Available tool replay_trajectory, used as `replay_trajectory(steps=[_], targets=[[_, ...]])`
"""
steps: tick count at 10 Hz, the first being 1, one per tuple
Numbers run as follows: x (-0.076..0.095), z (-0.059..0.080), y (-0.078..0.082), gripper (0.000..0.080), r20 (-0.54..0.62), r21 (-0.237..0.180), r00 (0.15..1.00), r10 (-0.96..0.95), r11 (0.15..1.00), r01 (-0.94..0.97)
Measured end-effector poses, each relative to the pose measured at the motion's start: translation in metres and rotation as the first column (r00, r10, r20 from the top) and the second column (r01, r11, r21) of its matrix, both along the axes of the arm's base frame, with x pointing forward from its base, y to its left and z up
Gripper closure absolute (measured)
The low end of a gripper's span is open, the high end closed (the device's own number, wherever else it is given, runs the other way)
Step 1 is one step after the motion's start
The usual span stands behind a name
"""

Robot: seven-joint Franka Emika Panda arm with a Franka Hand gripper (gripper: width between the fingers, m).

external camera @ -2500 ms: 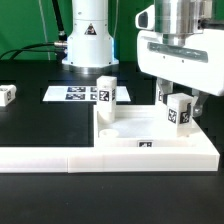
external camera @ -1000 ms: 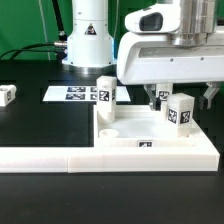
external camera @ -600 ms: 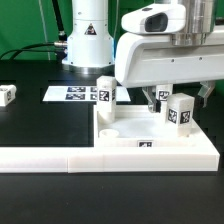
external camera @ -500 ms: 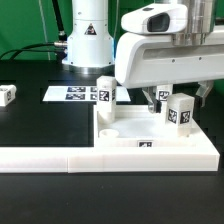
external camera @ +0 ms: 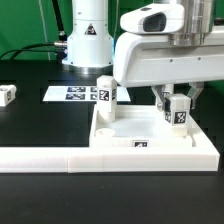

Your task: Assemble square table

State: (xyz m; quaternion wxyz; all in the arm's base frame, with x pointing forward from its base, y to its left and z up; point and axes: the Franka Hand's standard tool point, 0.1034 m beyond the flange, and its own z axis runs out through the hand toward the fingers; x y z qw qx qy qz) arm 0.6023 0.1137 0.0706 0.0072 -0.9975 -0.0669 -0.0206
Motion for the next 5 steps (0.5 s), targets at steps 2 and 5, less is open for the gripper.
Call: replay_trajectory(steps=[2, 5], targets=[[-0.0002, -0.0004, -0.0005, 0.0511, -0.007, 0.013, 0.976, -0.22, 0.975, 0.22], [-0.0007, -0.0008, -0.0034, 0.0509, -0.008, 0.027, 0.872, -0.49, 0.872, 0.49]])
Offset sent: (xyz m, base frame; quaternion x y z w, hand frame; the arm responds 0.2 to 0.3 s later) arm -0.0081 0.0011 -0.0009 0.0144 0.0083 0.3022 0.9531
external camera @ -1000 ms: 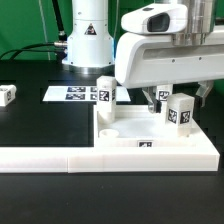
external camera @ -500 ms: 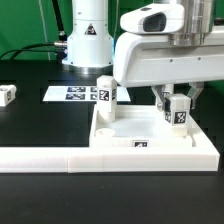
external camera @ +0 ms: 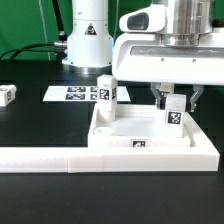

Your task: Assemble square table

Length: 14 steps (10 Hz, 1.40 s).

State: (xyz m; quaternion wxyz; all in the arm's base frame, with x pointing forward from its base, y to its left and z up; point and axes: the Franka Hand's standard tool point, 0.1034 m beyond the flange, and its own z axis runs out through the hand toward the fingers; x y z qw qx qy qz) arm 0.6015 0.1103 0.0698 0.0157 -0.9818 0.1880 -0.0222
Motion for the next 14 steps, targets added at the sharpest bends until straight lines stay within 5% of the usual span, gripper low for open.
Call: replay_trajectory(steps=[6, 8, 10, 14], targets=[[-0.001, 0.0, -0.016, 0.0501, -0.002, -0.015, 0.951, -0.31, 0.951, 0.31], [-0.002, 0.011, -0.011, 0.0207, -0.011, -0.014, 0.982, -0.187, 0.982, 0.187], [-0.006, 0.029, -0.017, 0.0161, -0.032, -0.005, 0.998, -0.062, 0.998, 0.062], [-0.023, 0.052, -0.054, 0.015, -0.074, 0.02, 0.986, 0.152, 0.988, -0.151]])
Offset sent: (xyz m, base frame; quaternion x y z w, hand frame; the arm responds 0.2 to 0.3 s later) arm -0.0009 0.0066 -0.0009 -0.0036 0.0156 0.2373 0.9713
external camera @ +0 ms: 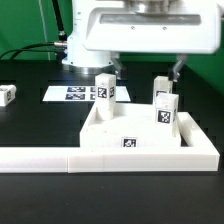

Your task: Assemble square table

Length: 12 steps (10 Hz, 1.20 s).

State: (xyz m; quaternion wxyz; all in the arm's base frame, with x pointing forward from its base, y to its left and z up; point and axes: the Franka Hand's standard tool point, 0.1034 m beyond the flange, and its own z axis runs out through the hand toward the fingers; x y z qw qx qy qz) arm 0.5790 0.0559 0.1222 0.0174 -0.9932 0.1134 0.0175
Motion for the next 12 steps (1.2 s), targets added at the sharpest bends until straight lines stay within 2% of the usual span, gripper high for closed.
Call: replay_trajectory(steps=[1, 3, 4, 6, 8, 9, 11, 12], targets=[[-0.004, 0.003, -0.014, 0.015, 0.003, 0.0, 1.0, -0.002, 1.0, 0.002], [0.003, 0.002, -0.038, 0.015, 0.061, -0.018, 0.995, -0.081, 0.996, 0.082], [0.001, 0.001, -0.033, 0.015, 0.056, -0.017, 0.996, -0.07, 0.997, 0.071], [0.001, 0.001, -0.037, 0.015, 0.057, -0.018, 0.996, -0.072, 0.997, 0.073], [0.007, -0.008, -0.03, 0.015, 0.053, -0.025, 0.997, -0.064, 0.998, 0.066], [0.003, -0.013, -0.04, 0.015, 0.055, -0.033, 0.998, -0.03, 0.999, 0.032], [-0.017, -0.023, -0.07, 0.015, 0.045, -0.047, 0.999, -0.004, 0.999, 0.006], [-0.027, -0.027, -0.092, 0.015, 0.049, -0.054, 0.998, 0.03, 0.998, -0.027]])
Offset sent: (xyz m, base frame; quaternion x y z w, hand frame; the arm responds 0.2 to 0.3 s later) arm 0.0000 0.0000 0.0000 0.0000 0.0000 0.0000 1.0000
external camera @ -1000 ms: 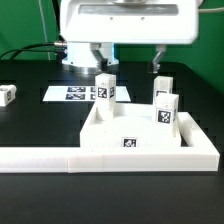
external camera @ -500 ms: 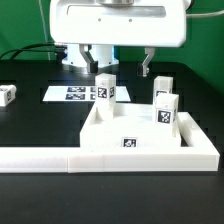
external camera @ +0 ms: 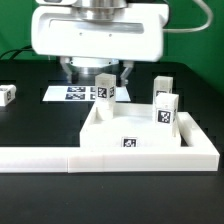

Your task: Assemble square table

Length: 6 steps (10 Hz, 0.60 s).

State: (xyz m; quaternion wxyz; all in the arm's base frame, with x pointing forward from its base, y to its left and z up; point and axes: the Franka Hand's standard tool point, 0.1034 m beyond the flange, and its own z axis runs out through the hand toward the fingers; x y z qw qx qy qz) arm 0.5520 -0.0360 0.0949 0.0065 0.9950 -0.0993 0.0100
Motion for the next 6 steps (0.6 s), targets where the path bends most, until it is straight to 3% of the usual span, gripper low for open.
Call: replay_trajectory(steps=[1, 6], targets=[[-0.011, -0.005, -0.024, 0.015, -0.001, -0.003, 1.0, 0.002, 1.0, -0.002], [-0.017, -0.008, -0.057, 0.015, -0.009, -0.015, 0.999, -0.035, 0.999, 0.035]])
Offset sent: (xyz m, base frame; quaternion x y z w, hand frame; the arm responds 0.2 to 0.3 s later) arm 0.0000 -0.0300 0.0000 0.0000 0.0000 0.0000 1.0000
